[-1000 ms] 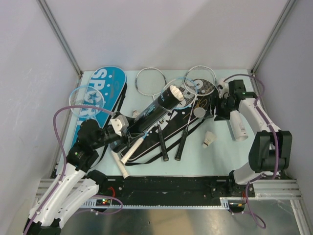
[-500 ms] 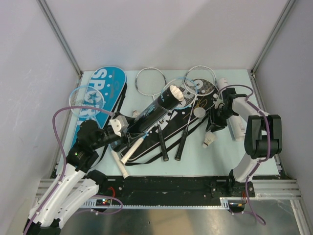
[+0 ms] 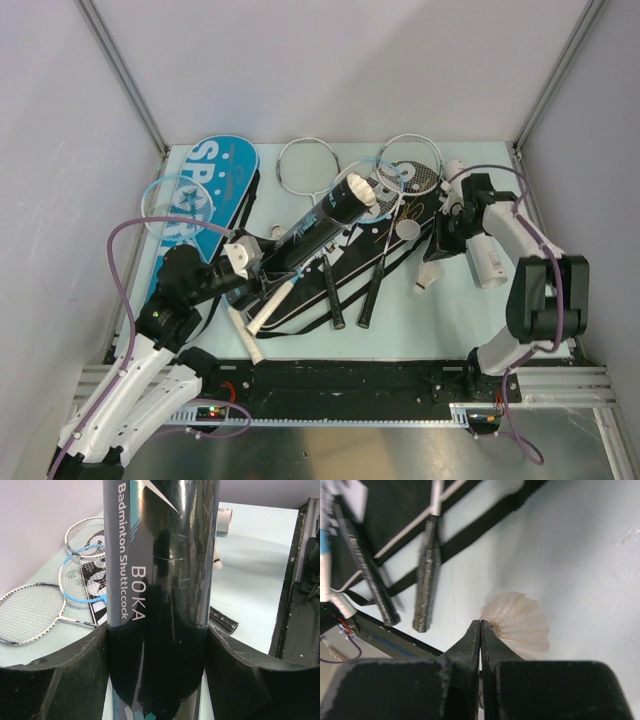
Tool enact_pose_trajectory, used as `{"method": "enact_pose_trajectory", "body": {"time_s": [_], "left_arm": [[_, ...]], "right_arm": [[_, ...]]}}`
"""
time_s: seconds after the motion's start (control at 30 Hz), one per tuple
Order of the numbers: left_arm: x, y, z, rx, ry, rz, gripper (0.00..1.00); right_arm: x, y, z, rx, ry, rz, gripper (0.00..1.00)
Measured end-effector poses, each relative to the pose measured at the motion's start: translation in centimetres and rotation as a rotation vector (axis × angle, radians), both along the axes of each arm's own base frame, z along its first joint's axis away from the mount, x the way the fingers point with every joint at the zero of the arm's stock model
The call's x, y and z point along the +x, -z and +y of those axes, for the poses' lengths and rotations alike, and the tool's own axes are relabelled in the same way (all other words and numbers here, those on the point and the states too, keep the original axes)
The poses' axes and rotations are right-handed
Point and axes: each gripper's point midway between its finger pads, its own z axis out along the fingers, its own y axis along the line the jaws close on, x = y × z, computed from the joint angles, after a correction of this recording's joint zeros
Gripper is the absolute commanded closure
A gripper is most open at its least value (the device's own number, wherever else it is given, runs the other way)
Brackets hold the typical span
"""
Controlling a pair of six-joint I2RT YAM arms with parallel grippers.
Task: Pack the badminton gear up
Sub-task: Pick up the shuttlecock at the center of the board, then place the shuttlecock at the shuttle tube.
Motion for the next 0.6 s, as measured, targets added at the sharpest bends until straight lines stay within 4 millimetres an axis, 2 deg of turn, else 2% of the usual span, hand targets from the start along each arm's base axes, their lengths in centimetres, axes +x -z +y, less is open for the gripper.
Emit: {"method": "enact_pose_trajectory", "body": {"time_s": [0.1, 0.17, 0.37, 0.5, 0.6], "left_arm": [[0.0, 0.0, 0.0, 0.001, 0.001, 0.001, 0.65], [0.0, 0.1, -0.1, 0.002, 0.002, 0.003, 0.64], [0.3, 0.5, -0.1, 0.008, -0.006, 0.017, 0.64], [0.6, 0.8, -0.2, 0.012, -0.01, 0.036, 0.64], [0.7, 1.2, -0.3, 0.016, -0.01, 0.055, 0.64]], "right_arm": [[0.5, -3.4, 0.5, 0.032, 0.025, -0.112, 1.0], [0.8, -6.5, 0.8, 0.06, 0.047, -0.21, 1.0], [1.9, -17.3, 2.4, 0.191, 0.107, -0.561, 1.0], [0.9, -23.8, 4.4, 0.29, 0.103, -0.774, 1.0], [-0.5, -28.7, 6.5, 0.363, 0.068, -0.943, 1.0]]}}
